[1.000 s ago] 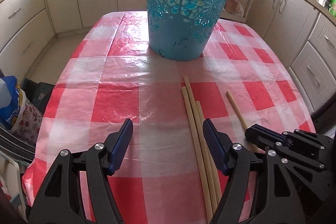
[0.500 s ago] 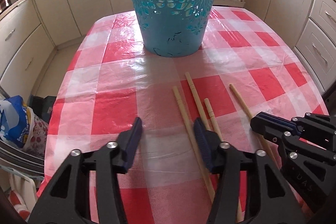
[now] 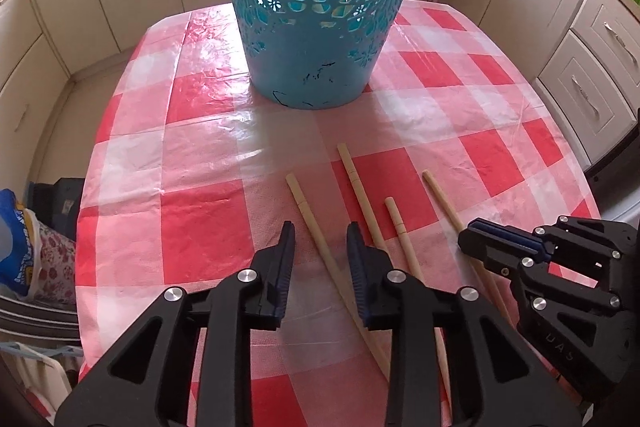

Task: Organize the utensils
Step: 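Grasp a chopstick with the right gripper while the left gripper grasps another, then carry both chopsticks over the basket while the left gripper opens to drop its chopstick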

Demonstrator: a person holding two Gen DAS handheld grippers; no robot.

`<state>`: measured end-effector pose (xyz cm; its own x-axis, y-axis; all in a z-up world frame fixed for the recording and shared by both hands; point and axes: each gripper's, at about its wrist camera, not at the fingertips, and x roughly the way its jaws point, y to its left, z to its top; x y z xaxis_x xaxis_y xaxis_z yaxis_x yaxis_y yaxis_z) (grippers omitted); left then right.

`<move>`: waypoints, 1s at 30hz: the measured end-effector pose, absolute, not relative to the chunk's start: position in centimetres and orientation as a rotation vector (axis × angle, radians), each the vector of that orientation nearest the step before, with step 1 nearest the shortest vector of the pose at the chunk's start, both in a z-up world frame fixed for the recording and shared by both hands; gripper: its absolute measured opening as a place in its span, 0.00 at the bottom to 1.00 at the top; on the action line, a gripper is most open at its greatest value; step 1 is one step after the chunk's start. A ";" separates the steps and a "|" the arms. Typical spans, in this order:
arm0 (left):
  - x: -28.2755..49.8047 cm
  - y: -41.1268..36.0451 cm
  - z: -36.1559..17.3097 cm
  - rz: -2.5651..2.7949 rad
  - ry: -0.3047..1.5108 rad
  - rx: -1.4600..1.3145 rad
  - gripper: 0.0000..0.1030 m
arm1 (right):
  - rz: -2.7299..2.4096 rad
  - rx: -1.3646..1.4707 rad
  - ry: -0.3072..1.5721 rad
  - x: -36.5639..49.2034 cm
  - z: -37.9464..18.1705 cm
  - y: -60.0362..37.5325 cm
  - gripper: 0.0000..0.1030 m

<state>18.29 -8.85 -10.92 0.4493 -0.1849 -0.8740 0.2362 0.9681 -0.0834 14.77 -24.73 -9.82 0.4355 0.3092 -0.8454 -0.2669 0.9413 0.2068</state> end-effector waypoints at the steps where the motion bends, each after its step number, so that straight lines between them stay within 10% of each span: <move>1: 18.3 -8.8 -11.0 -0.275 1.083 0.043 0.11 | 0.360 0.045 1.070 14.8 -9.8 -24.8 0.06; 12: 17.9 -9.2 -10.8 -0.290 1.089 0.066 0.05 | 0.356 0.061 1.064 14.3 -9.6 -25.2 0.06; 30: 14.4 -3.7 6.6 -0.301 0.319 -0.209 0.05 | 0.306 0.406 0.919 13.3 -10.6 -29.3 0.06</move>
